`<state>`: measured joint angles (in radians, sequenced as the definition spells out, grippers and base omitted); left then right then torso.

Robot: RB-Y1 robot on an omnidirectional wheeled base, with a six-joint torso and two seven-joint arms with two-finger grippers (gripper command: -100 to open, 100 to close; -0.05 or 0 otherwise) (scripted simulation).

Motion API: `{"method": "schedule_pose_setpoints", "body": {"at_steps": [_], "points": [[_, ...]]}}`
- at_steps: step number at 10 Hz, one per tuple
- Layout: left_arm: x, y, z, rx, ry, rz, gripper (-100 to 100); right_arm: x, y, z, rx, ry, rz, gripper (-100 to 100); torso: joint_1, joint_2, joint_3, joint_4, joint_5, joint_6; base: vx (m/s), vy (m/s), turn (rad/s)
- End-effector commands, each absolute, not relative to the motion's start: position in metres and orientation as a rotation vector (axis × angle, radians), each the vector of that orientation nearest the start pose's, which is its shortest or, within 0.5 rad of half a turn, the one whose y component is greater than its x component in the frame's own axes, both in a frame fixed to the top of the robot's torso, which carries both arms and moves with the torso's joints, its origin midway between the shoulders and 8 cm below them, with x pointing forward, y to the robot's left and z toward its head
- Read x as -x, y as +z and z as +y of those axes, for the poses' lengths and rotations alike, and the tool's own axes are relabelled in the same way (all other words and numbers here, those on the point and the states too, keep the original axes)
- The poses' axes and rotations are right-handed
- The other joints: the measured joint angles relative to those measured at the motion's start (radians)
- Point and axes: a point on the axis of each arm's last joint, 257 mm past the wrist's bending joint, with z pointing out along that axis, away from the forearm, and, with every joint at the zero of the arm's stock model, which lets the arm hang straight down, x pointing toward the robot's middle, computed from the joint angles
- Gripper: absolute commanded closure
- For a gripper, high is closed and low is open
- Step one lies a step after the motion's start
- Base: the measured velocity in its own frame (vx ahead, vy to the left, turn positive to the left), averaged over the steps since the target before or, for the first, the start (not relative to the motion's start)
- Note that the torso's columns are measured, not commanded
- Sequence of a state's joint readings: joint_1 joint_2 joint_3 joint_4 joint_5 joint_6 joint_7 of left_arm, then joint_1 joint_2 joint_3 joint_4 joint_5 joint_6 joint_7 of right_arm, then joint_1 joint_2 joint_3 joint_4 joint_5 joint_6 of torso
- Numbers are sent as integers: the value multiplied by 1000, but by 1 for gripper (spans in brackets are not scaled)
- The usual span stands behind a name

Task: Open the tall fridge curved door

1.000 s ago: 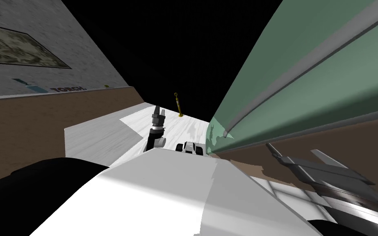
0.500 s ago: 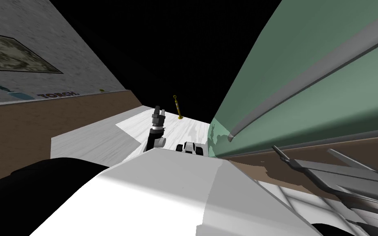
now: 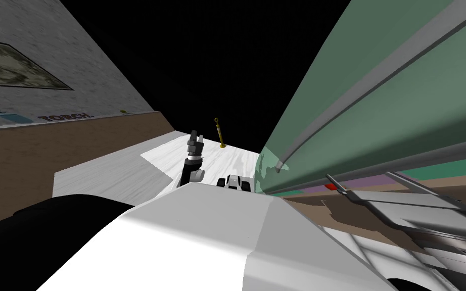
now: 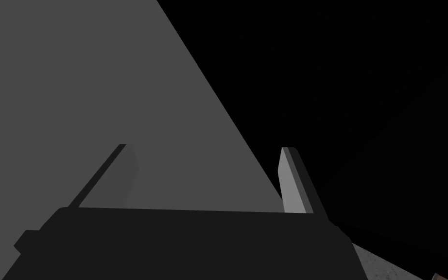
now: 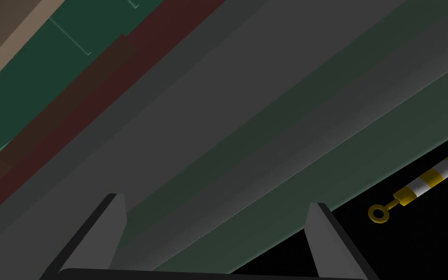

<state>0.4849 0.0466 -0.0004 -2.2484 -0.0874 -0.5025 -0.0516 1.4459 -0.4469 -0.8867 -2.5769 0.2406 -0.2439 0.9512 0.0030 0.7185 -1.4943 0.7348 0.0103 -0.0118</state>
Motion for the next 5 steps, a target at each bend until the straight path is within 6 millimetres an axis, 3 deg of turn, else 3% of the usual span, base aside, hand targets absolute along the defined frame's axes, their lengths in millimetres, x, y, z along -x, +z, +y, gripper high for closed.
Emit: {"method": "schedule_pose_setpoints", "body": {"at_steps": [1, 2, 3, 4, 5], "points": [[-353, 14, 264, 559, -1203, 723, 0, -211, -8, -440, 605, -753, 1588, -100, -1, 1, 1, 0, -2, 1, -8, 17, -37], [-353, 14, 264, 559, -1203, 723, 0, -211, -9, -438, 609, -748, 1589, -100, -3, 4, 4, 0, -5, 4, -24, 15, -37], [-353, 14, 264, 559, -1203, 723, 0, -210, -8, -441, 598, -751, 1594, 100, -5, 8, 8, 0, -8, 6, 59, -12, -6], [-353, 14, 264, 559, -1203, 723, 0, -209, -11, -439, 604, -744, 1599, 100, -8, 5, 6, 1, -7, 4, 21, -4, -40], [-353, 14, 264, 559, -1203, 723, 0, -202, -12, -452, 578, -768, 1618, 100, -7, 4, 6, -1, -8, 4, 84, 158, -40]]}}
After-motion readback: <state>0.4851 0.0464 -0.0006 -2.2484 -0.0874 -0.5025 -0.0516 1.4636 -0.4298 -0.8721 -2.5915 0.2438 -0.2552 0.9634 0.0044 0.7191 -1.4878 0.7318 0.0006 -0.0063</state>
